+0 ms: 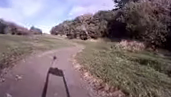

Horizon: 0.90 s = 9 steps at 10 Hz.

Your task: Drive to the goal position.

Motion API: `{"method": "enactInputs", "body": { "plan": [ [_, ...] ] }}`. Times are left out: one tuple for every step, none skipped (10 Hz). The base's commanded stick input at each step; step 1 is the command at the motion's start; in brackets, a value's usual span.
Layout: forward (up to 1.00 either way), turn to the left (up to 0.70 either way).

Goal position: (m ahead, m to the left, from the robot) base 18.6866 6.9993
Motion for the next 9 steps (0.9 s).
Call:
{"method": "enactInputs", "body": {
  "plan": [
    [0.7,0.07],
    [0.7,0.11],
    [0.7,0.14],
    [0.7,0.14],
    [0.7,0.14],
    [0.7,0.14],
    [0.7,0.14],
    [0.68,0.14],
    [0.68,0.13]
  ]
}}
